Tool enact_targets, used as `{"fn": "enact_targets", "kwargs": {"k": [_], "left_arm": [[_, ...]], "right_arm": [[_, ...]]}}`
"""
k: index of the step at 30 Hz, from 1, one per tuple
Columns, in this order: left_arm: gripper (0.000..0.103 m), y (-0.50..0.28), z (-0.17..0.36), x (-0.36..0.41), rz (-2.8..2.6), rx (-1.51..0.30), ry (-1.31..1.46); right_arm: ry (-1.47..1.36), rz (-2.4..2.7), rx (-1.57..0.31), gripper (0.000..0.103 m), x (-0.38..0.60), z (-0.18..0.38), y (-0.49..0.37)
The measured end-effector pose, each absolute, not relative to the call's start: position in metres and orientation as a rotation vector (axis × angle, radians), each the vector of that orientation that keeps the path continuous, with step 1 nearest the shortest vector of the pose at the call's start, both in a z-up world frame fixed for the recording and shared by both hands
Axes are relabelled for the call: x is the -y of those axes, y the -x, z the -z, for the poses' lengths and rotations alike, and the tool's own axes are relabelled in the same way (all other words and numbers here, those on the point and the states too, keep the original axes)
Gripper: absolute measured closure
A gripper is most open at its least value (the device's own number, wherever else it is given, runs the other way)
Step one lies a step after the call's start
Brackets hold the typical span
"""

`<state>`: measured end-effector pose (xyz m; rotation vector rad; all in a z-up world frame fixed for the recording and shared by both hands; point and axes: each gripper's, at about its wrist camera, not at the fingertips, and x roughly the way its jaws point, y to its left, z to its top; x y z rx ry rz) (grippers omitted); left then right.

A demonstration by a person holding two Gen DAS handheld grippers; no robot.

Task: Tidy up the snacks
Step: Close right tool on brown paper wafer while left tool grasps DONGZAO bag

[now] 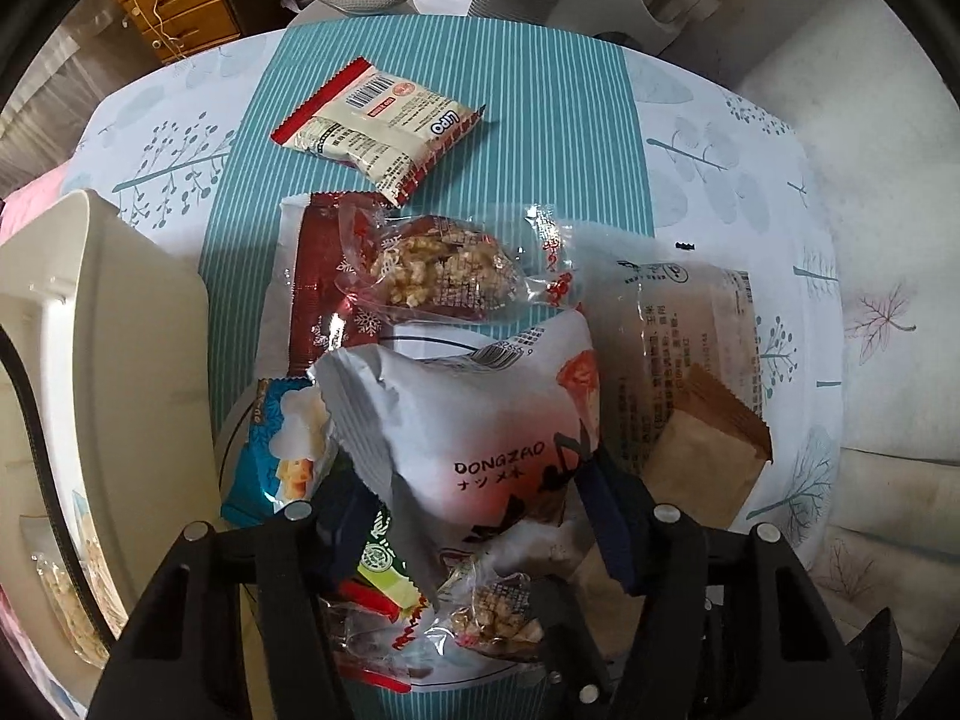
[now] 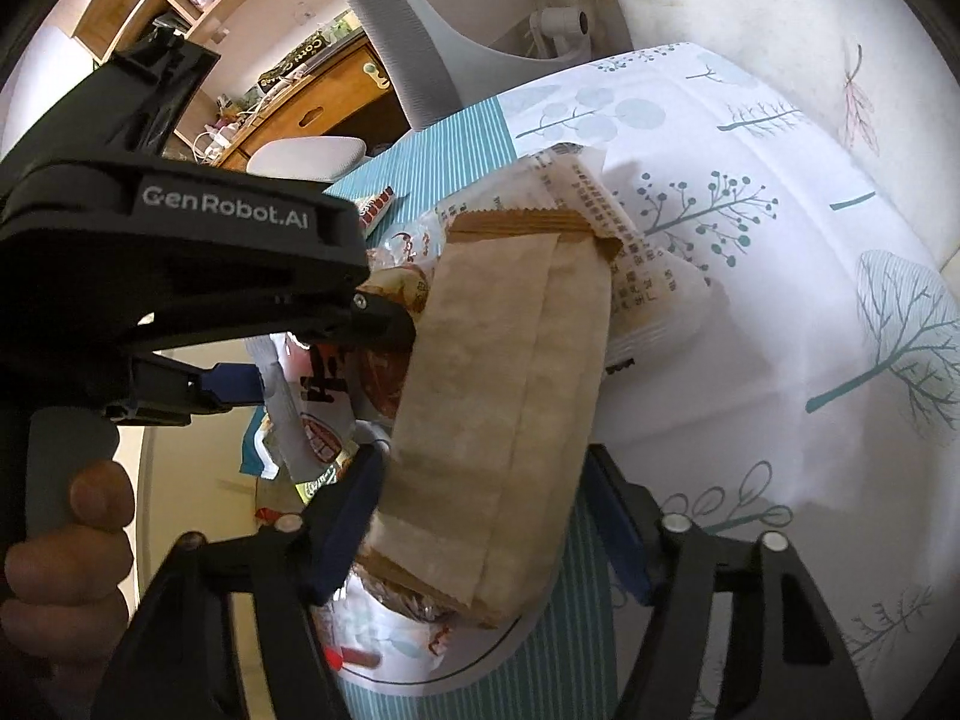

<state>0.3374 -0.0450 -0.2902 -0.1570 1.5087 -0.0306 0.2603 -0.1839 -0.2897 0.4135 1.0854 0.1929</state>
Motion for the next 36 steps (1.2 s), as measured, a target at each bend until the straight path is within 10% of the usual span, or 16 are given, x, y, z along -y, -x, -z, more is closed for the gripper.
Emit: {"fn": "enact_targets", "kwargs": {"k": [18,24,36], "left_arm": [[0.045,-0.3,0.23,0.051,0.103,-1.48,0.121],[0.045,-0.277,0.2,0.051,0.13,-1.449,0.124],[0.045,-0.223,0.151,0.011,0.109,-1.374,0.183]], "right_arm": [[-0.368,-0.125,-1.065,0.05,0.202,0.259,-0.233],[-0.34,-0.122,-1.038,0.084,0.201,0.24,-0.22],[-0.334,-0.116,-1.018,0.1,0.201,0.22,-0.195]]}}
